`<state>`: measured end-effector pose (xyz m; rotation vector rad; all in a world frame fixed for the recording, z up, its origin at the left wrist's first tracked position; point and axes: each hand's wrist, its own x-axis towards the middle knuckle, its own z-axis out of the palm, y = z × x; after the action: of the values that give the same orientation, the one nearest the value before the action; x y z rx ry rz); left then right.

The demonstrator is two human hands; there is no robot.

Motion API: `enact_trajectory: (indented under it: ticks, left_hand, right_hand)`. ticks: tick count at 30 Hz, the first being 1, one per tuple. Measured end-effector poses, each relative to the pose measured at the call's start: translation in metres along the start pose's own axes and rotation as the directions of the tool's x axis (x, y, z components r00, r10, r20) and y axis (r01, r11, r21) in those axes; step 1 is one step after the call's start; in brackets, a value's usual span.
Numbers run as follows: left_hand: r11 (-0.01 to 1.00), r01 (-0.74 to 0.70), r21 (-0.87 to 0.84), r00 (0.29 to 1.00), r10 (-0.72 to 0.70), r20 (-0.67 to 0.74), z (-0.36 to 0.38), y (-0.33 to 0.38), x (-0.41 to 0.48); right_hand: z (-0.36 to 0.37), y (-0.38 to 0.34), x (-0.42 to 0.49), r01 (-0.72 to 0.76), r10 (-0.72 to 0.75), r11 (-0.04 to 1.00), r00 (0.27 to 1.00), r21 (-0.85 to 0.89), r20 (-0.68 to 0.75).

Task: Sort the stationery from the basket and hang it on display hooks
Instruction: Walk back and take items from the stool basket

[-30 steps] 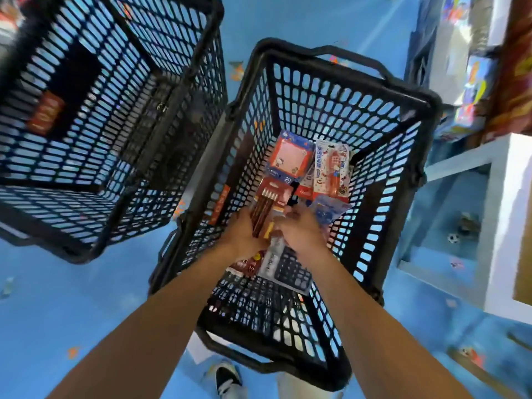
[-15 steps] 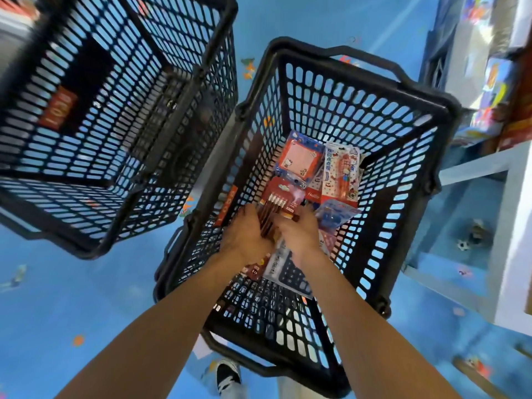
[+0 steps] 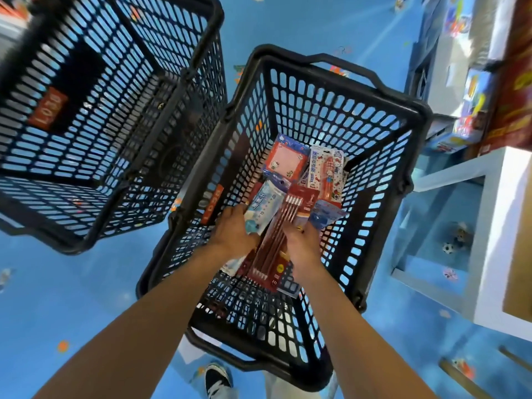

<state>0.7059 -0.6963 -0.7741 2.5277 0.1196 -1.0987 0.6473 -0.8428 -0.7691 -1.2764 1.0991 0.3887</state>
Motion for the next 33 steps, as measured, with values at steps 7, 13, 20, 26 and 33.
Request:
enact_trajectory:
  ticks: [7, 13, 20, 26, 33]
  left_hand:
    - [0.969, -0.009, 0.248, 0.997, 0.029, -0.077, 0.022, 0.000, 0.008]
    - [0.945, 0.020, 0.328, 0.989, 0.029, -0.145, 0.027, 0.011, 0.001]
    - [0.998, 0.023, 0.056, 0.998, -0.020, -0.058, 0.021, 0.020, 0.000]
    - [0.947, 0.163, -0.275, 0.981, -0.185, -0.057, 0.009, 0.012, -0.006]
    - [0.842, 0.202, -0.501, 0.876, -0.383, -0.292, 0.001, 0.014, -0.020]
  right_hand:
    - [-0.001, 0.011, 0.013, -0.072, 0.058, 0.989, 0.992, -0.126, -0.111]
    - [0.004, 0.014, 0.019, -0.080, 0.059, 0.984, 0.990, -0.159, -0.132]
    - [0.003, 0.013, 0.018, -0.081, 0.064, 0.987, 0.990, -0.139, -0.123]
    - [-0.001, 0.019, 0.017, -0.027, 0.013, 0.987, 0.996, -0.157, -0.089]
    - [0.022, 0.009, 0.003, -0.011, 0.021, 0.991, 0.997, -0.131, 0.070]
